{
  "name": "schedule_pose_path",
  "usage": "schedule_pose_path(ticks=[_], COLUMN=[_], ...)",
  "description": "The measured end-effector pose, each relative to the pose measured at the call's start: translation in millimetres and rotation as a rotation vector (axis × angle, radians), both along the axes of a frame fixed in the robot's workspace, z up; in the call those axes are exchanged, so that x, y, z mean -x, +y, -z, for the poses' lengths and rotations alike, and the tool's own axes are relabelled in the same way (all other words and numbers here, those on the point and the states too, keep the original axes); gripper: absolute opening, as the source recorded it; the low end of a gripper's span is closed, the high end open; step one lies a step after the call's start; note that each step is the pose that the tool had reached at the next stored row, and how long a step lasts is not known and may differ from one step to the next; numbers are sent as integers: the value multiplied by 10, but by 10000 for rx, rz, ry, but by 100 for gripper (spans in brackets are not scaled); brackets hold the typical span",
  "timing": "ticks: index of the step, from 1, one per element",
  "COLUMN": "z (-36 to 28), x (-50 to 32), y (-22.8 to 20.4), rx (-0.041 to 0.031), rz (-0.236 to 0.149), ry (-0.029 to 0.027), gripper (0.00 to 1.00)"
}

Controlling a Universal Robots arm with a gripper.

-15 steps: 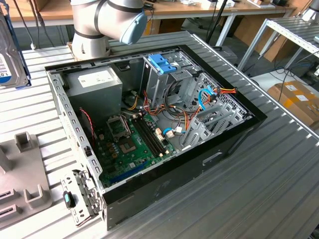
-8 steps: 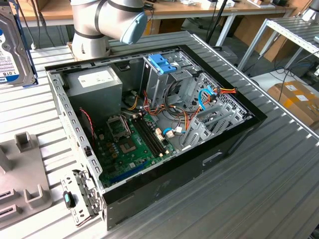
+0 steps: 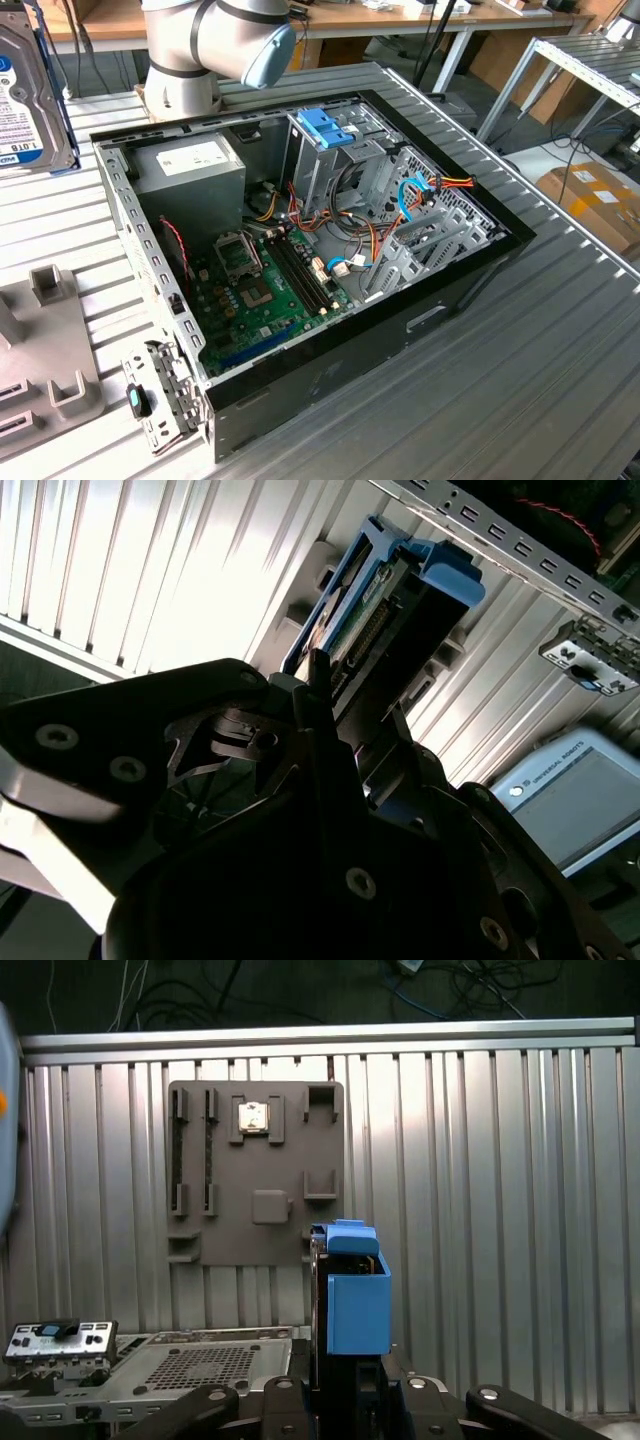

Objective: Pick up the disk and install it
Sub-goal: 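Pick up the disk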

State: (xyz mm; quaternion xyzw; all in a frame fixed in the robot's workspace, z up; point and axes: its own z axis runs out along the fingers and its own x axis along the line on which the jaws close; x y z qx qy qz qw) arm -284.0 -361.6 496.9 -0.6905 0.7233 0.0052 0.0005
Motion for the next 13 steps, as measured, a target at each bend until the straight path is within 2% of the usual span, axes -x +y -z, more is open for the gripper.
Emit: schedule_pose_path(ticks=[13], z=[0], x=[-228], y=[0], rx=[0], rz=[1], ry=[0], gripper=[35])
